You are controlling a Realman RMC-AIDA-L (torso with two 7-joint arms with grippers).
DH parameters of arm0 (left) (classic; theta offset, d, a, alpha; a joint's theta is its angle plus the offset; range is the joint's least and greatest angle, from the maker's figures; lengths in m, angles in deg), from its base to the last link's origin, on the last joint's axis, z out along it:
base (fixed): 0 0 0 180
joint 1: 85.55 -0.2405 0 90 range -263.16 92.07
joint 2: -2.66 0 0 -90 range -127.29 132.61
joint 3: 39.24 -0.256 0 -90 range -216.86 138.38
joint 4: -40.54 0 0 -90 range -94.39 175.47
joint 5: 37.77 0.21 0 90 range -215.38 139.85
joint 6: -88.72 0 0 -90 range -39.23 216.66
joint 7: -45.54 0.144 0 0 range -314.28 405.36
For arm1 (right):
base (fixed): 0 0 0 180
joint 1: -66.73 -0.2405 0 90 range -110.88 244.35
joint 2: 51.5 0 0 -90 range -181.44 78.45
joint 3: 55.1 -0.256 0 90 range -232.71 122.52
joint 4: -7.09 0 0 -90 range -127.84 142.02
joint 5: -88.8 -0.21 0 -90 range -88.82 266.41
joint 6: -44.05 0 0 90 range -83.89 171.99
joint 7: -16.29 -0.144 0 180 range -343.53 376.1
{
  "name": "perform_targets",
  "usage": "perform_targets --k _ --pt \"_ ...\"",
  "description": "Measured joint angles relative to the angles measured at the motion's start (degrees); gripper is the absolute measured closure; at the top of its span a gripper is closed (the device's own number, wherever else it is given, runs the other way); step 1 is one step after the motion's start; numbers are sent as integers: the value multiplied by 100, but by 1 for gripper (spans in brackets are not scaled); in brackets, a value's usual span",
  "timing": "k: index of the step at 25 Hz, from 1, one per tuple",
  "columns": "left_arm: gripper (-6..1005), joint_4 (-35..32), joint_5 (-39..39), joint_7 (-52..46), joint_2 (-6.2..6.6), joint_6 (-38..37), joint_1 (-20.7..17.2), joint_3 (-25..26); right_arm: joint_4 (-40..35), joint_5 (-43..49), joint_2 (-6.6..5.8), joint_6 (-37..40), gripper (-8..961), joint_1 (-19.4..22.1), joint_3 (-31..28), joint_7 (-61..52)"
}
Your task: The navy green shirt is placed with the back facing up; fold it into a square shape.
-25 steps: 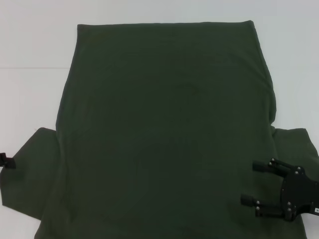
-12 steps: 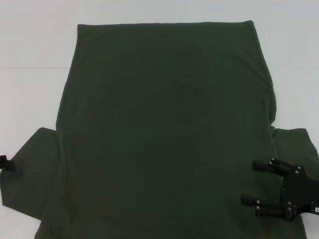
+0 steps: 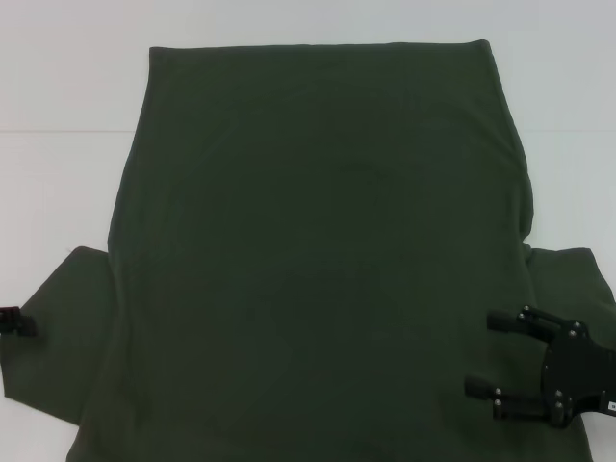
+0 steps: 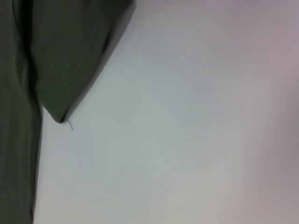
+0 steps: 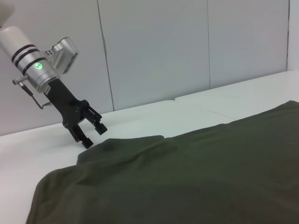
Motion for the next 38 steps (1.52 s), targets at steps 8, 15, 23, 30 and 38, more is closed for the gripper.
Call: perform_targets --k 8,15,23,30,38 --pt "64 0 -25 10 -20 -20 0 0 0 7 0 13 11 0 0 0" --pt "65 136 -64 38 -27 -38 37 1 1 7 0 29 11 0 0 0" --pt "70 267 -76 96 -30 -59 119 8 1 7 0 42 11 0 0 0" --pt "75 286 -76 124 -72 -61 186 7 -1 0 0 99 12 0 0 0" --pt "80 270 -74 230 -102 -75 245 0 -9 -12 0 132 11 0 -9 0"
